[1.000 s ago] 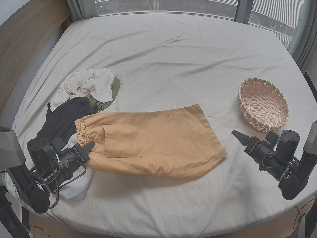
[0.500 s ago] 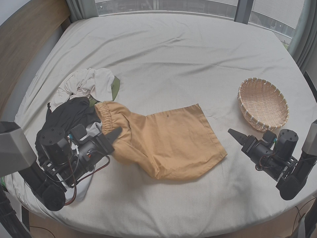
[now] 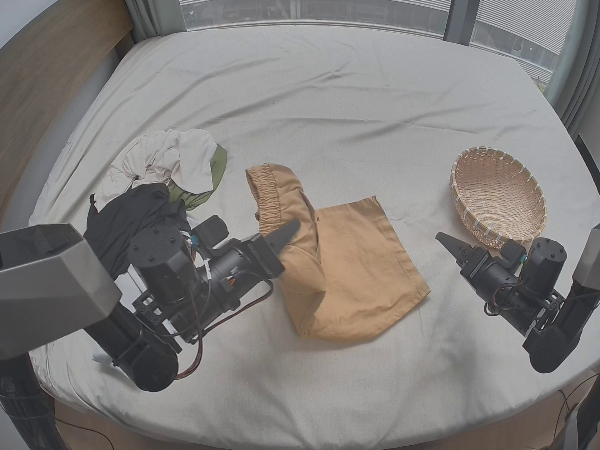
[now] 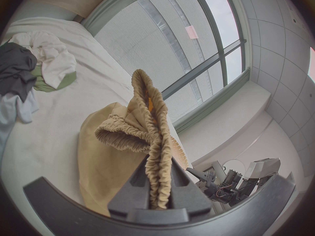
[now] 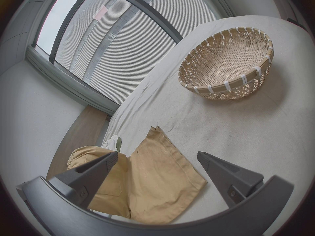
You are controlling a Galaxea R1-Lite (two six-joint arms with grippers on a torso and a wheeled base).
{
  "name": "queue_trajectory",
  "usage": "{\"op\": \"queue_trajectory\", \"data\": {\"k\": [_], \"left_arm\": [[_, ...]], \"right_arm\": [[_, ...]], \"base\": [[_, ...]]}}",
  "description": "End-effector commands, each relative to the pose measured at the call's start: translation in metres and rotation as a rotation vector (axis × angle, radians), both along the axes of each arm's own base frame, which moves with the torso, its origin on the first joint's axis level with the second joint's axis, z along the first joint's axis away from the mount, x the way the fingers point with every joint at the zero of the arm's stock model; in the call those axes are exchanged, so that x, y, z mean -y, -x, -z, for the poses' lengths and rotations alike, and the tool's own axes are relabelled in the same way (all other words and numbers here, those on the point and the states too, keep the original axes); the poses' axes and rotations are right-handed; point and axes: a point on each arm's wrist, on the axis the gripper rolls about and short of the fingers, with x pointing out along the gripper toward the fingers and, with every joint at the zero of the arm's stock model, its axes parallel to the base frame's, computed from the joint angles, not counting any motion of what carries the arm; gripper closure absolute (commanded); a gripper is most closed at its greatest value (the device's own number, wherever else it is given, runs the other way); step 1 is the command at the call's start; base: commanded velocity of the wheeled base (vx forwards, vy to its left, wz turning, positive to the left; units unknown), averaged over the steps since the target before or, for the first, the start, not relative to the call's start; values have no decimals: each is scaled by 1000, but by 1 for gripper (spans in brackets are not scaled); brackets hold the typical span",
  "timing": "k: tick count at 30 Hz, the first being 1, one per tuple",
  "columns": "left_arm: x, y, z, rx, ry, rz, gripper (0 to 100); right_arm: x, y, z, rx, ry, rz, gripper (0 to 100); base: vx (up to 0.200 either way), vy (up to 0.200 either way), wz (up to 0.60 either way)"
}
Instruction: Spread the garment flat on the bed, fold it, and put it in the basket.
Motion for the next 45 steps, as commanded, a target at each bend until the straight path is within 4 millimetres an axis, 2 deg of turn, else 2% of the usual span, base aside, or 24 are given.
{"op": "queue_trajectory", "data": {"k": [1, 5, 10, 27, 28, 38, 41, 45], "left_arm": [[30, -10, 22, -13, -8, 49, 100], [45, -17, 28, 0, 0, 72, 100], [60, -21, 45, -14, -10, 95, 100], [64, -35, 47, -9, -8, 82, 100], [64, -35, 47, -9, -8, 82, 0], [65, -40, 57, 31, -91, 35, 0], [48, -42, 61, 8, -107, -10, 0], [28, -32, 43, 26, -106, -39, 0]], "right_arm": [[7, -3, -1, 7, -1, 25, 0], [7, -3, -1, 7, -1, 26, 0], [6, -4, -1, 6, -3, 25, 0], [5, -4, 0, 6, -3, 20, 0], [5, -4, 0, 6, -3, 20, 0], [4, -3, 2, -4, 0, 17, 0], [4, -3, 3, -11, 0, 19, 0], [2, 0, 5, -25, -15, 9, 0]], "base": [[0, 0, 0], [0, 0, 0], [0, 0, 0], [0, 0, 0], [0, 0, 0], [0, 0, 0], [0, 0, 0], [0, 0, 0]]}}
